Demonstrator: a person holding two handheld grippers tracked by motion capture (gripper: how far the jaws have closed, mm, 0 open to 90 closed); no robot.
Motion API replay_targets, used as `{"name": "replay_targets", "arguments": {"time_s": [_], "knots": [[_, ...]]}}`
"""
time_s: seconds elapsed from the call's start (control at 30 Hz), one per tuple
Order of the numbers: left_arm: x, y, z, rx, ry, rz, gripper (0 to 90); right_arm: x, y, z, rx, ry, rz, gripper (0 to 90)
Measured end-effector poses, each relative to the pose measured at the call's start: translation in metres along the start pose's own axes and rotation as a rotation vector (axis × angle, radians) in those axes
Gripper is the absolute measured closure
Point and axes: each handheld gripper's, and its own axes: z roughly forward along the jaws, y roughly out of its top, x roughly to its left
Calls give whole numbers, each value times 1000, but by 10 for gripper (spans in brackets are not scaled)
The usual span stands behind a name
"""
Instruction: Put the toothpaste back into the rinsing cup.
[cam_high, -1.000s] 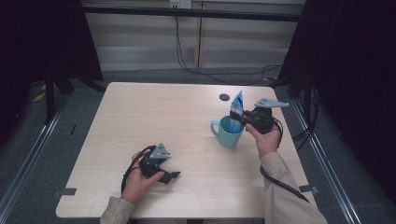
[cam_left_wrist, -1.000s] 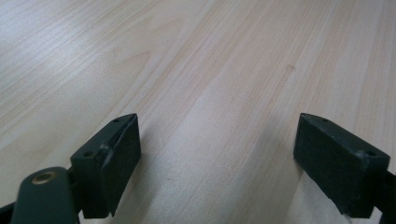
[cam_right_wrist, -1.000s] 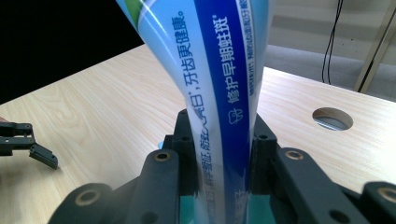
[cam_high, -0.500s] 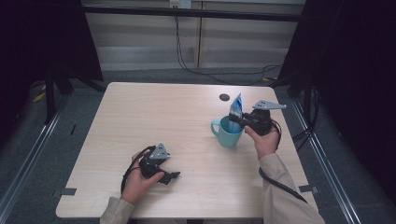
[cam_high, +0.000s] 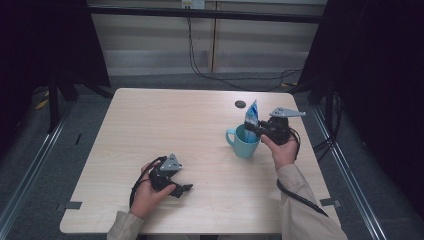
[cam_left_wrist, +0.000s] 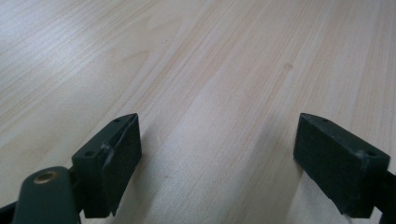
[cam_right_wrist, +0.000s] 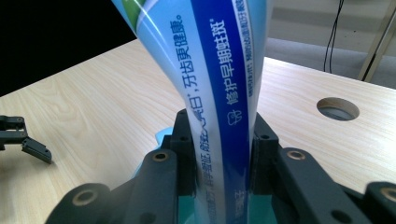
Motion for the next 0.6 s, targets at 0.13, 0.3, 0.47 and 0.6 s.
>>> {"name": "replay_targets", "arguments": {"time_s": [0.13,0.3,0.47,0.6], "knots": [[0,0,0,1,1,0,151,1,1,2,2,4,1,684],[0,0,0,1,1,0,151,5,3,5,7,8,-19,676],[0,0,0,-2,1,0,151,6,4,7,6,13,-22,670],[0,0,0,-3,2,0,151,8,5,8,6,15,-25,660]]}}
